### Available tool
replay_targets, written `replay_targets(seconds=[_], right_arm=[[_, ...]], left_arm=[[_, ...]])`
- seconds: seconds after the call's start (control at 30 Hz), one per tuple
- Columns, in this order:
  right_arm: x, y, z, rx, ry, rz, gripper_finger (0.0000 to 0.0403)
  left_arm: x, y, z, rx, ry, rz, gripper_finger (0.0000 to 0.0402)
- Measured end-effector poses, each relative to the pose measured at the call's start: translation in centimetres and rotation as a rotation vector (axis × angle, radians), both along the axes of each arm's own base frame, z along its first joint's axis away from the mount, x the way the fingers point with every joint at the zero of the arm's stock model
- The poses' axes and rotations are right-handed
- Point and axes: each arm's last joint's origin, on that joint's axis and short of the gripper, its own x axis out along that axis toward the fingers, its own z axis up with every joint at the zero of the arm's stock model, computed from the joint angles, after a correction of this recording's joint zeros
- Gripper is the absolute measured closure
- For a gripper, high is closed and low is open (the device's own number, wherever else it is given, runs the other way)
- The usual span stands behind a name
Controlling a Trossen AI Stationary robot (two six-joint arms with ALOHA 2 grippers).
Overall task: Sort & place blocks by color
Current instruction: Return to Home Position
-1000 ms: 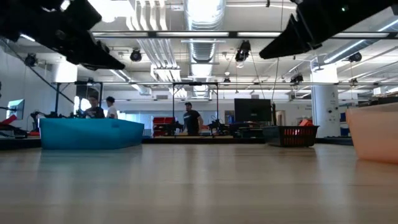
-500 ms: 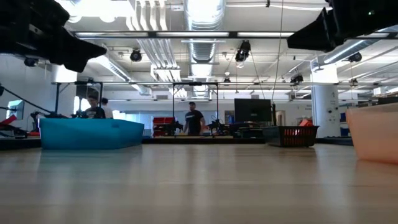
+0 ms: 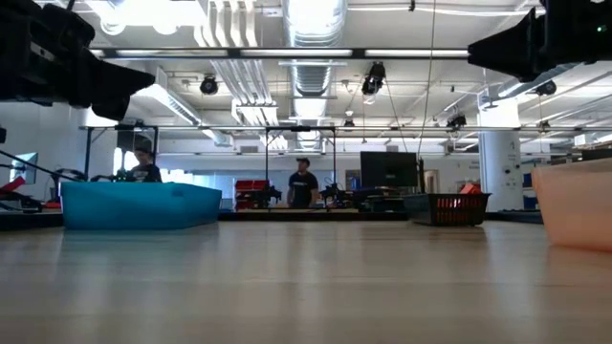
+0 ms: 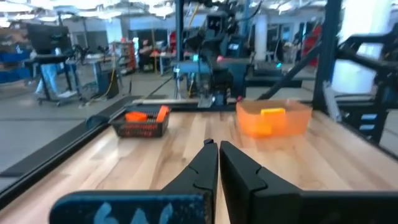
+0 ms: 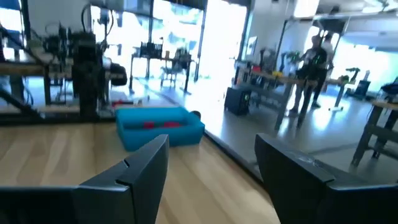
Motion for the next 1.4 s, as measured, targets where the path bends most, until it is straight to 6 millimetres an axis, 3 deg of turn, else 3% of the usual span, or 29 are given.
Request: replay_targets(seconds=[0.33,0.7,1.4], right_arm=[[-2.1,-0.4,-1.0,-0.049,-0.061,-0.006,0.0184],[-1.0,-0.2,-4.5,-0.082,-0.039,0.010,0.0184],[-0.8,-0.1,-5.1,-0.029,0.009,0.009,0.0184]], left_arm=[[-0.1,0.0,0.3,0.005,-0.031,-0.007,0.0402],[0.0,0.0,0.0,0.004,-0.007,-0.004,0.0402],[0.2,0.0,-0.1,0.006,0.011,-0.003,0.0401]])
